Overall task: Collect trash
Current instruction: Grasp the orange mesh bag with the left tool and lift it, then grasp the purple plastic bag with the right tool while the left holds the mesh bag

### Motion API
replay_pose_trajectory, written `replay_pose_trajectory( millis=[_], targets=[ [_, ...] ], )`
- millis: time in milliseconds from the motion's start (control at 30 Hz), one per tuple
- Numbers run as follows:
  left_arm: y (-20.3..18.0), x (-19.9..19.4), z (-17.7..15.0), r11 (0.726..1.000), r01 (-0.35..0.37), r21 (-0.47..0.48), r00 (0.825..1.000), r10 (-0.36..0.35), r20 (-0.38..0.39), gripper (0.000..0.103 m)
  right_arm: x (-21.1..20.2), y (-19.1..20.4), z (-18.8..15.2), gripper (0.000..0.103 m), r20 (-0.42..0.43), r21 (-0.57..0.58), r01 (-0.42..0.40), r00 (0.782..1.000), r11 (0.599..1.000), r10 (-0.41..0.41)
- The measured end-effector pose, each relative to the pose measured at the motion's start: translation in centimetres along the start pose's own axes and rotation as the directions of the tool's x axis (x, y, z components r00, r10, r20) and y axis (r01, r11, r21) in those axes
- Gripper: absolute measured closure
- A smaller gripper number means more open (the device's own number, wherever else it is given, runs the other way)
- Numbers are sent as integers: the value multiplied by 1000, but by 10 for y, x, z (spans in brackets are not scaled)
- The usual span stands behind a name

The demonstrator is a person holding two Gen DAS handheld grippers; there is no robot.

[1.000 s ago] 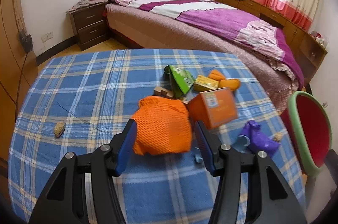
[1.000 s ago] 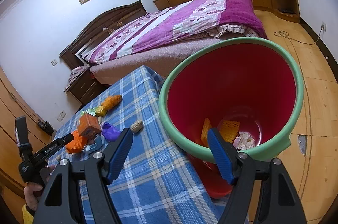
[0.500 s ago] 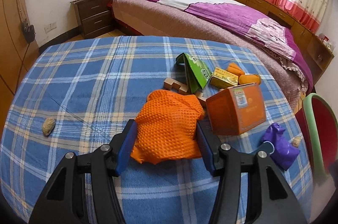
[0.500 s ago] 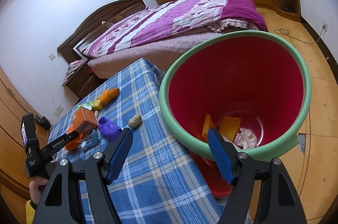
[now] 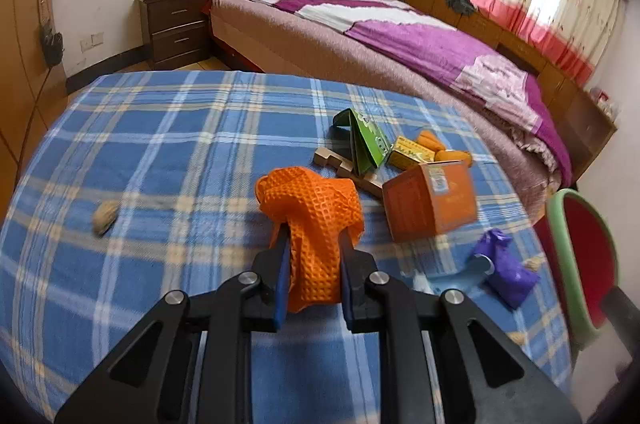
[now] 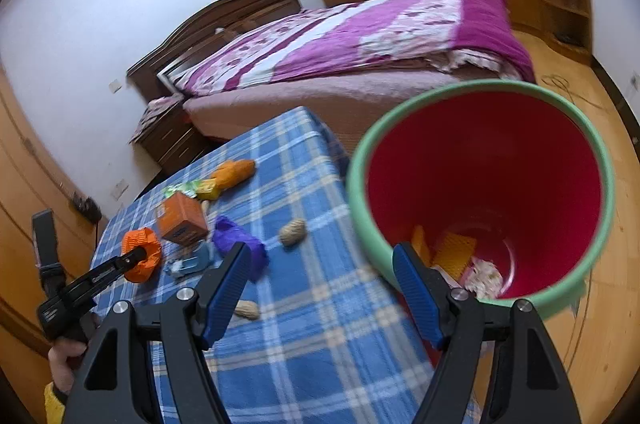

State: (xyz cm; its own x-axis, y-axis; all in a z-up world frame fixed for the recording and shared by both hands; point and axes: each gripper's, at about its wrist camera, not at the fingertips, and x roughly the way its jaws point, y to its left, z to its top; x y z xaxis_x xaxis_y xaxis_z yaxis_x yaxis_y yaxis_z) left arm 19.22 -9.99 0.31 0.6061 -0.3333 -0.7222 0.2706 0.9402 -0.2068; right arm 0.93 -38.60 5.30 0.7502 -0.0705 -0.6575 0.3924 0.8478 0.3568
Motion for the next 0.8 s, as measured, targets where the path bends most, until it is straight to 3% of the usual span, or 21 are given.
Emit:
replay_pose_trajectory(
  millis=[433, 633, 800],
  targets=[
    [29, -46, -24, 997, -15, -80, 999, 18, 45, 83, 50, 62, 2, 27, -126, -191, -99, 989, 977, 76],
    [33, -48, -31, 996, -17, -90, 999, 21, 46, 83, 75, 86, -2, 28, -170, -296, -102, 984, 950, 53],
    [34, -46, -33, 995, -19, -93, 999, 22, 36, 83, 91, 84, -5, 28, -184, -317, -79, 983, 945, 21]
  ],
)
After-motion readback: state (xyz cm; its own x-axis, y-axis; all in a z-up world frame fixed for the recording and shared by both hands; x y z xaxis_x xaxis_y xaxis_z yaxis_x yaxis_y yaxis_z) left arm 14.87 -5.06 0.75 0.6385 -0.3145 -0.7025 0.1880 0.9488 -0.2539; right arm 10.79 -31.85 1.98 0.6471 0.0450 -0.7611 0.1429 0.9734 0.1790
